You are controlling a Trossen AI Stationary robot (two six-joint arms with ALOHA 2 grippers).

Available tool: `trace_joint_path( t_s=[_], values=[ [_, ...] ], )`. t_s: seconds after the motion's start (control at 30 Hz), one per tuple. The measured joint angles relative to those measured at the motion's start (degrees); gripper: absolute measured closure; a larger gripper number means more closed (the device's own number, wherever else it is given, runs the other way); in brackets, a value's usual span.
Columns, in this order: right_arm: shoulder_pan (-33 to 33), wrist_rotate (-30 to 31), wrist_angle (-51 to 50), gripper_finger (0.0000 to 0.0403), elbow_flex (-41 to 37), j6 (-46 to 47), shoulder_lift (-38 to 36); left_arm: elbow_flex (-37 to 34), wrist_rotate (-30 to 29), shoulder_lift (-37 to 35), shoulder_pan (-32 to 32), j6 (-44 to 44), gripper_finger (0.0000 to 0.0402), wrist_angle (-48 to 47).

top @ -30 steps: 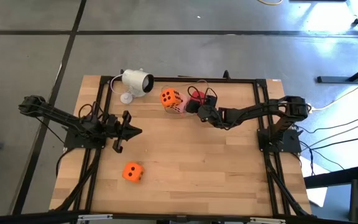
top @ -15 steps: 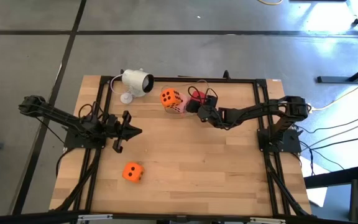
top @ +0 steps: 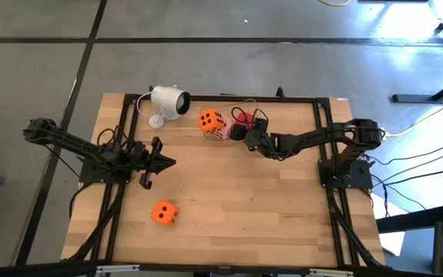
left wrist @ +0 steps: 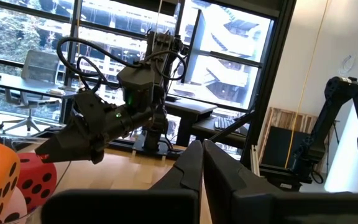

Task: Pick & Place Dice
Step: Put the small red die into the transparent bin

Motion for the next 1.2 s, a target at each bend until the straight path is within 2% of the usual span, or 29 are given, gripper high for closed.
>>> trace_joint_path(
  t_s=[0.33, 0.47, 0.57, 0.77, 0.9, 1.03, 1.2],
  values=[
    [0.5, 1.5, 0.0, 0.0328, 0.0, 0.2, 0.0, 0.0, 0.0, 0.0, 0.0, 0.0, 0.0391, 0.0],
    [0.5, 0.7, 0.0, 0.0347, 0.0, 0.1, 0.0, 0.0, 0.0, 0.0, 0.0, 0.0, 0.0389, 0.0],
    [0.5, -0.2, 0.0, 0.0331, 0.0, -1.4, 0.0, 0.0, 0.0, 0.0, 0.0, 0.0, 0.0389, 0.0],
    [0.5, -0.2, 0.0, 0.0248, 0.0, -6.4, 0.0, 0.0, 0.0, 0.0, 0.0, 0.0, 0.0389, 0.0],
    [0.5, -0.2, 0.0, 0.0211, 0.0, -10.6, 0.0, 0.0, 0.0, 0.0, 0.0, 0.0, 0.0389, 0.0],
    [0.4, 1.4, 0.0, 0.0193, 0.0, -13.9, 0.0, 0.0, 0.0, 0.0, 0.0, 0.0, 0.0392, 0.0],
    [-1.4, 3.0, 0.0, 0.0189, 0.0, -15.4, 0.0, 0.0, 0.0, 0.0, 0.0, 0.0, 0.0393, 0.0]
  ],
)
